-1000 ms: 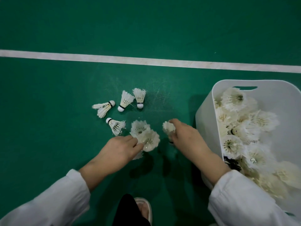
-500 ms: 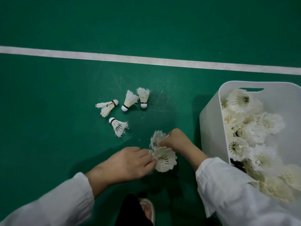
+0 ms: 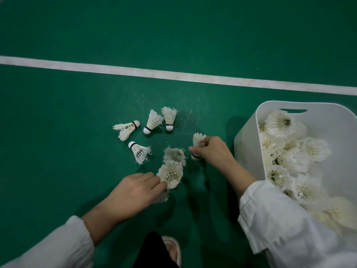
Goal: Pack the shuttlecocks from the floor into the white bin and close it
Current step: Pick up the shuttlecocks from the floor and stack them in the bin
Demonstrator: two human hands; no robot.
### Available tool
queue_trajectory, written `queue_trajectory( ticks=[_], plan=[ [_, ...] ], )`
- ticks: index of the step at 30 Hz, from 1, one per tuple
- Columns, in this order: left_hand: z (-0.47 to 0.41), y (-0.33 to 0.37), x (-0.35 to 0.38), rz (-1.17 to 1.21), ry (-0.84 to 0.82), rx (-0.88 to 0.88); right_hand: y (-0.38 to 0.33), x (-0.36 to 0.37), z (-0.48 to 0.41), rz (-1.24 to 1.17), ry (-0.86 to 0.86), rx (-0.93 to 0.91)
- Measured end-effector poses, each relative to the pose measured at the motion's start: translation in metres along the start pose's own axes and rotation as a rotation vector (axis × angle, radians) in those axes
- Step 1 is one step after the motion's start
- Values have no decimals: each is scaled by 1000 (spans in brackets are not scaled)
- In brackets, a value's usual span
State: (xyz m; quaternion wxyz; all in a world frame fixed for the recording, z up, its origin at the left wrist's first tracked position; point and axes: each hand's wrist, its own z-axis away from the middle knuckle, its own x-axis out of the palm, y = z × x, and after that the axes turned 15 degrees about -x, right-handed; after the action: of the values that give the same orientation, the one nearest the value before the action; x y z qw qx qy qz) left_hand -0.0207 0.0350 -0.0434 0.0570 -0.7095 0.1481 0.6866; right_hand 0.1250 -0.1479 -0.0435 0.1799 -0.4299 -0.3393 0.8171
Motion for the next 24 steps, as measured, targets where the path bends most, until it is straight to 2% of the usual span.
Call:
queue_trajectory(
  ticks=[6, 11, 15, 20, 24],
  plan=[
    [-48, 15, -36, -84, 35, -24, -22, -55, 33, 129, 147, -225],
    [-94, 48, -90, -16, 138, -24, -30, -141, 85, 277, 212, -361],
    [-135, 85, -120, -22, 176, 50, 9, -196, 131, 297, 333, -257],
    [-171, 138, -126, -20, 153, 167, 84, -193, 169, 250, 344, -81],
    [-185, 177, -104, 10, 170, 91, 132, -190, 176, 303, 424, -16]
  ],
)
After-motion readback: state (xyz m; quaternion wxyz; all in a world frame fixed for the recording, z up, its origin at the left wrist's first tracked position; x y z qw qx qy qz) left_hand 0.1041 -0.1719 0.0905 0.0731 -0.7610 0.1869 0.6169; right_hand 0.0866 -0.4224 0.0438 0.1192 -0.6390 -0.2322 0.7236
